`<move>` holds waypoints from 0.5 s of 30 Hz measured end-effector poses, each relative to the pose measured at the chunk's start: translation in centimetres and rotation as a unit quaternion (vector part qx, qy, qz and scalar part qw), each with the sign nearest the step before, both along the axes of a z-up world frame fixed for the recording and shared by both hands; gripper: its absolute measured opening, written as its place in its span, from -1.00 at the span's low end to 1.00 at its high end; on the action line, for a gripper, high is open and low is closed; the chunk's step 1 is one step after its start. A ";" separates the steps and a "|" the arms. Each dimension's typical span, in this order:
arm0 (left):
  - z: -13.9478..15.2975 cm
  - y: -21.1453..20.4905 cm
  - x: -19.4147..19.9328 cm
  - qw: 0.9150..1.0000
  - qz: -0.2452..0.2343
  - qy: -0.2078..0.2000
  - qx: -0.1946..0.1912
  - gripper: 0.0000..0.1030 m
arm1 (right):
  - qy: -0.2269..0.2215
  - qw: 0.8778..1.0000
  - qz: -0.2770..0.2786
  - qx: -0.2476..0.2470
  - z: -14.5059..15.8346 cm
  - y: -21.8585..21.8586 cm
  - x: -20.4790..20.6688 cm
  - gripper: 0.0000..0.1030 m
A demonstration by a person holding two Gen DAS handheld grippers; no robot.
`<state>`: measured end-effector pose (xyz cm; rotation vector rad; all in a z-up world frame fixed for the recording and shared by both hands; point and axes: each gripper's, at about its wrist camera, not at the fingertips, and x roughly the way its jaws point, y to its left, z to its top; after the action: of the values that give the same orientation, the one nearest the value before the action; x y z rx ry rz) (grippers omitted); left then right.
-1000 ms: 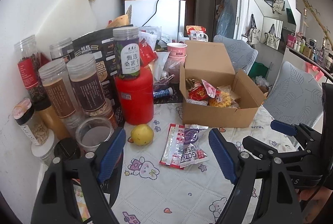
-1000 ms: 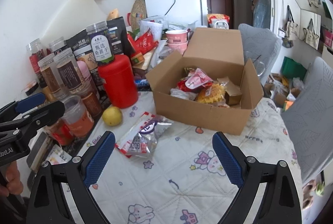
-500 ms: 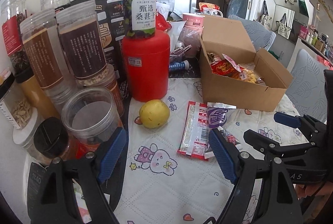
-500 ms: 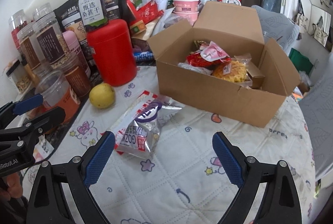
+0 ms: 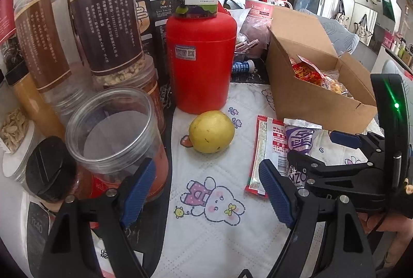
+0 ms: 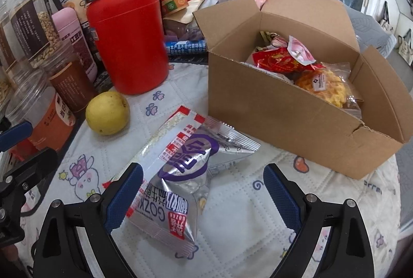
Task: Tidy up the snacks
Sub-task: 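Grasp the silver GOZK bag with the right tool while the left tool grasps the red spicy strip packet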
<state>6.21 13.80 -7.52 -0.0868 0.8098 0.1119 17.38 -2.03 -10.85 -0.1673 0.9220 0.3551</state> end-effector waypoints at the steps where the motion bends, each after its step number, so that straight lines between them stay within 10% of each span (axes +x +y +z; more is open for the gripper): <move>1: -0.1 -0.1 0.1 1.000 -0.001 0.000 0.001 0.59 | 0.005 1.000 -0.002 -0.001 -0.2 0.0 0.2 0.79; 8: -0.2 -0.8 0.9 1.000 -0.016 0.006 -0.007 0.59 | 0.038 0.999 0.000 0.028 -1.6 -0.8 0.7 -0.14; 15: -0.7 -2.4 2.0 0.998 -0.052 0.017 -0.022 0.59 | 0.032 0.999 -0.007 0.038 -0.9 -3.3 -0.9 -0.22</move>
<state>8.16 11.38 -8.23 -0.0835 0.8495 -0.0021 16.51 -5.37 -11.74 -0.0804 0.9714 0.3842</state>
